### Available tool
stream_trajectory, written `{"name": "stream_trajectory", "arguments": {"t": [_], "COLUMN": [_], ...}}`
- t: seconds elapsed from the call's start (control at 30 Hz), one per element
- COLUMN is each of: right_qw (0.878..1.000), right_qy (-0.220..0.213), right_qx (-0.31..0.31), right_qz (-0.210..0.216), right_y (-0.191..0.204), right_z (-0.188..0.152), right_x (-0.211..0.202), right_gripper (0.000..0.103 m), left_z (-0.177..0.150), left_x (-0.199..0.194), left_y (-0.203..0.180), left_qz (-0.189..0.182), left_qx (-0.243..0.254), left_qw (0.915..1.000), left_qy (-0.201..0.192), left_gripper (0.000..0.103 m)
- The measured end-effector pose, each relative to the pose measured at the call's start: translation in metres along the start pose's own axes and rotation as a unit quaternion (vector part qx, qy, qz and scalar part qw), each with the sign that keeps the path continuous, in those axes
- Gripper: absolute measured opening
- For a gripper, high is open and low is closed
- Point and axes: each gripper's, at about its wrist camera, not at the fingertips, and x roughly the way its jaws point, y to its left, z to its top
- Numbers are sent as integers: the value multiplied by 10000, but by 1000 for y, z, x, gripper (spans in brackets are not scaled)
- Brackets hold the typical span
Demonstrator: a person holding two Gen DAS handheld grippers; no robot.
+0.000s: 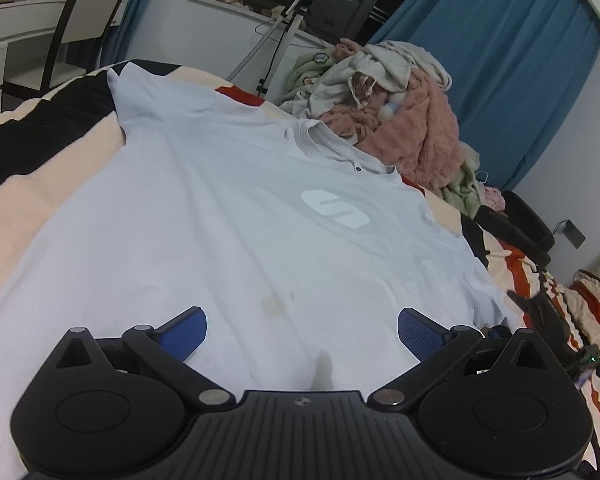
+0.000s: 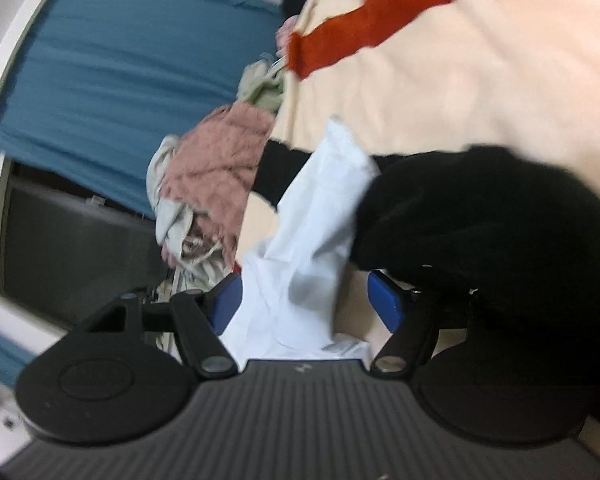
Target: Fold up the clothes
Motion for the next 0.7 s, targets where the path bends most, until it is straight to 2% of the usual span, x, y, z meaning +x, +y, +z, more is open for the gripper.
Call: {"name": "stream_trajectory", "arguments": {"t": [0.13, 0.27, 0.37, 0.4, 0.47, 0.5, 0.57, 0.6, 0.67, 0.7], "right_qw": [9985, 9868, 9839, 9843, 9848, 9851, 9860, 9857, 9843, 9820], "right_qy": [-27, -220, -322, -399, -531, -574, -551, -527, -460, -434], "right_qx": [-550, -1601, -1758, -1715, -1648, -1619, -1570, -1603, -1695, -1822], "right_qz": [47, 40, 67, 108, 127, 118, 89, 8, -159, -250], "right_y": [1, 17, 14, 10, 4, 2, -2, -1, 3, 9], "right_z": [-2, 2, 13, 17, 22, 24, 29, 29, 31, 32], "right_x": [39, 81, 104, 108, 114, 116, 119, 121, 123, 122], "right_gripper": [71, 71, 68, 64, 45, 40, 26, 23, 6, 6], "left_z": [2, 2, 0, 0, 1, 1, 1, 1, 2, 4], "left_x": [5, 14, 26, 30, 38, 42, 47, 48, 47, 43], "left_y": [-4, -8, -11, -11, -13, -15, -16, -17, -17, -17], "left_qz": [120, 189, 288, 293, 286, 298, 275, 267, 302, 325], "left_qx": [184, 446, 584, 621, 707, 730, 801, 847, 935, 966], "left_qw": [9997, 9985, 9976, 9974, 9969, 9968, 9963, 9960, 9950, 9944], "left_qy": [-135, -236, -236, -227, -204, -166, -112, -103, -173, -269], "left_gripper": [103, 103, 103, 103, 103, 103, 103, 103, 103, 103]}}
